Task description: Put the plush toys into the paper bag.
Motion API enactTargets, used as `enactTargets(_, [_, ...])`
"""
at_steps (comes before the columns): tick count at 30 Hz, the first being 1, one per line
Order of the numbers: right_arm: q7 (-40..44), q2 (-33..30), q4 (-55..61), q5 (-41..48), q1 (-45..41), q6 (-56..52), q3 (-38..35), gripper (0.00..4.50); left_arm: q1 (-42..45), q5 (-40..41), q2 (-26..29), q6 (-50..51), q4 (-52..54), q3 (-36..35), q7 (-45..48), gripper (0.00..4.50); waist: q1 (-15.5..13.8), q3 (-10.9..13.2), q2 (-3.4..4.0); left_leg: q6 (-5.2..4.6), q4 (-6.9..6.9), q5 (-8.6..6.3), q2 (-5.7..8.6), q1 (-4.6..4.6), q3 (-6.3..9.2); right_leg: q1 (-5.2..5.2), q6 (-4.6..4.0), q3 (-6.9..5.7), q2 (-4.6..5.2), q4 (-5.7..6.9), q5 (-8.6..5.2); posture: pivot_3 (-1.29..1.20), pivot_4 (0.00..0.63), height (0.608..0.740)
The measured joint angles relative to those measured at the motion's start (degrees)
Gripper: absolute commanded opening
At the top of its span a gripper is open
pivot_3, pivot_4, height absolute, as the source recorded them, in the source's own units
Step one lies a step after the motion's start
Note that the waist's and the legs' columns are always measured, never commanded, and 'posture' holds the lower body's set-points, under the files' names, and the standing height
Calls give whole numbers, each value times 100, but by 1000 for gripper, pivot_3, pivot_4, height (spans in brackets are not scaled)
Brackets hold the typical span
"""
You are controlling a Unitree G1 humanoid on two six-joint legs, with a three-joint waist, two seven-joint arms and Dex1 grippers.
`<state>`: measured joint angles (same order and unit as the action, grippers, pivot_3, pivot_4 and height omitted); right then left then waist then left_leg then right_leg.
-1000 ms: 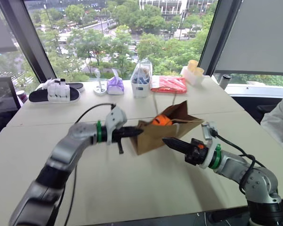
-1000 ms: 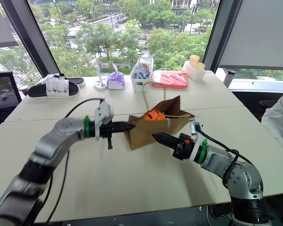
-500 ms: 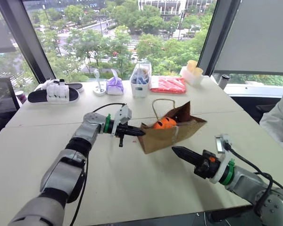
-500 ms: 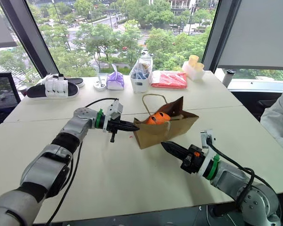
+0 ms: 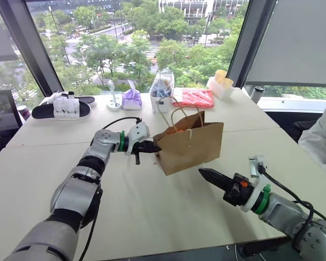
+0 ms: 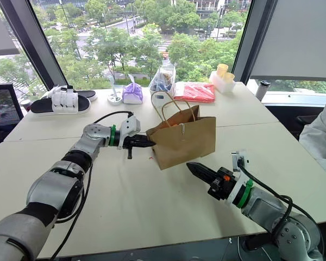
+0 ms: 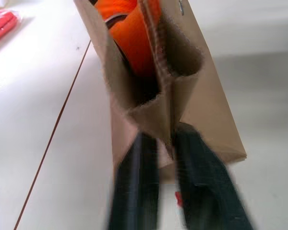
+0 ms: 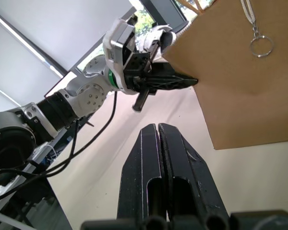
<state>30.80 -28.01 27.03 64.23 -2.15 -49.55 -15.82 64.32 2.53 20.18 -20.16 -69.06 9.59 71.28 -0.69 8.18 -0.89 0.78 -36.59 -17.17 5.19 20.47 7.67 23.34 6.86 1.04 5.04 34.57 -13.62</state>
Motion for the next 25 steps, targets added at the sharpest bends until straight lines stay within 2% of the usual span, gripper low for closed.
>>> enactTargets(1, [5, 0, -34, -10, -33, 2, 15, 0, 1, 1, -7, -9, 2, -74, -44, 2749, 1, 0, 0, 0, 0, 0, 0, 0, 0, 1, 0, 0, 0, 2, 0, 0, 150, 740])
enactTargets(6, [84, -1, -48, -62, -39, 3, 184, 0, 27, 80, 41, 242, 190, -328, 65, 2749, 6, 0, 0, -4, -17, -3, 1, 4, 0, 9, 0, 0, 0, 43, 0, 0, 150, 740])
enactTargets(11, [159, -60, -55, -100, -10, 3, 221, 0, -178, 360, 581, 968, 1190, -650, 362, 2749, 53, 0, 0, -11, -19, -7, 0, -1, 1, 10, 1, 2, -1, 49, -1, 0, 150, 740])
enactTargets(14, [253, -158, -117, -104, -16, 3, 222, 0, -1017, 626, 947, 1775, 2588, -815, 384, 2749, 124, -3, 6, -11, -16, -8, -1, -6, 4, 10, 0, 9, 0, 52, -1, 0, 150, 740])
enactTargets(18, [392, -278, -251, -226, -61, 10, 271, 0, -2685, 1215, 1253, 3429, 4713, -998, 114, 2749, 148, -1, 9, -12, -16, -9, -2, 0, 7, 15, 0, 21, 0, 53, -1, 0, 150, 740])
enactTargets(22, [585, -786, -256, -342, -17, 7, 113, 0, -4991, 2468, 1544, 5606, 7657, -2133, -884, 2749, 145, 1, 12, -3, -9, -27, -9, -4, 10, 25, -3, 40, 1, 45, -2, 0, 150, 740])
enactTargets(25, [770, -1173, -234, -530, -2, 12, 58, 0, -6139, 3290, 1455, 6655, 9320, -2940, -1741, 2749, 6, 2, 14, 0, -25, -31, -8, -8, 13, 3, -5, 37, 0, 24, -4, 0, 150, 740])
